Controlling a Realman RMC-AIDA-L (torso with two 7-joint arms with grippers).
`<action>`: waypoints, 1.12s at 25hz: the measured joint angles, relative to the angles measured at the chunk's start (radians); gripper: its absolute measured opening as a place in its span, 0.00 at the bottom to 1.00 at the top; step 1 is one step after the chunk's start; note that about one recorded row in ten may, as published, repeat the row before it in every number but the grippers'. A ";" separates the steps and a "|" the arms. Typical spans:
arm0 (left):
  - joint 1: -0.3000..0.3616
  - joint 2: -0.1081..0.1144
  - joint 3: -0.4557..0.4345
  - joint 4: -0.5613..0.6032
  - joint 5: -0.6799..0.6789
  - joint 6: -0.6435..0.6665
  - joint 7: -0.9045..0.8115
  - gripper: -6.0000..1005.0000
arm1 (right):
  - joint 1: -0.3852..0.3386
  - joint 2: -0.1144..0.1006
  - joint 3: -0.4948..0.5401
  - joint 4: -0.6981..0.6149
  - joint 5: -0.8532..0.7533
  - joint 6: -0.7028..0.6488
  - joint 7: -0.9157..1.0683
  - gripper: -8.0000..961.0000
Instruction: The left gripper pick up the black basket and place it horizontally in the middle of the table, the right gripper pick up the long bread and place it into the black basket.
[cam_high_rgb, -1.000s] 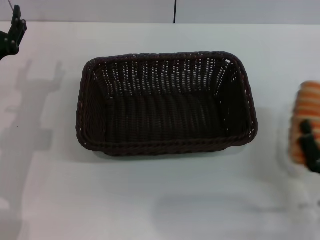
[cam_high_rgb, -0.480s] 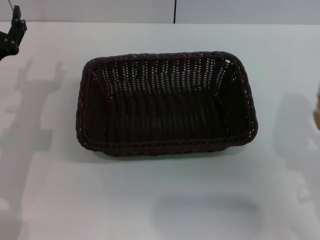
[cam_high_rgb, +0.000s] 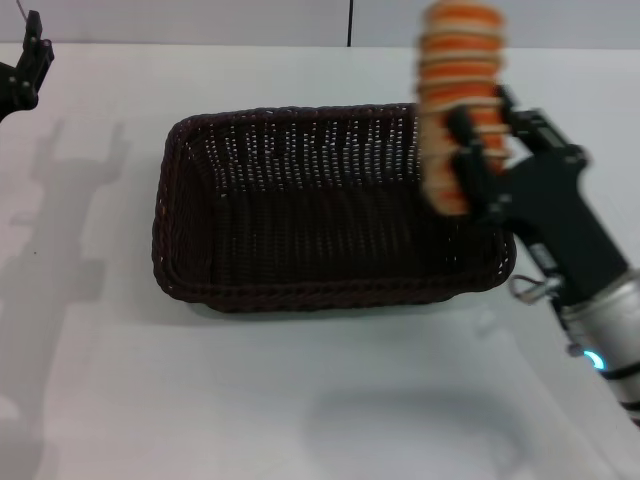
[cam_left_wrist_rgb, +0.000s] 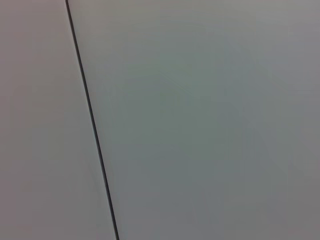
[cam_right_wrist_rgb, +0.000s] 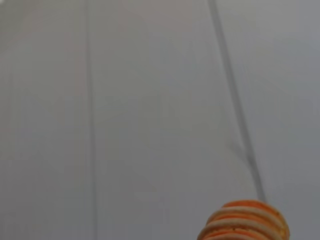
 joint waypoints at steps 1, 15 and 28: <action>0.000 0.000 0.000 0.000 0.000 0.000 0.000 0.82 | 0.020 0.000 0.005 0.009 -0.029 0.037 0.000 0.43; 0.001 0.000 -0.001 0.000 0.000 -0.003 -0.001 0.82 | 0.009 -0.001 0.034 0.051 -0.048 0.052 0.002 0.63; 0.015 -0.002 -0.008 0.002 -0.002 0.005 -0.007 0.82 | -0.167 -0.007 0.248 0.047 -0.045 -0.068 0.008 0.83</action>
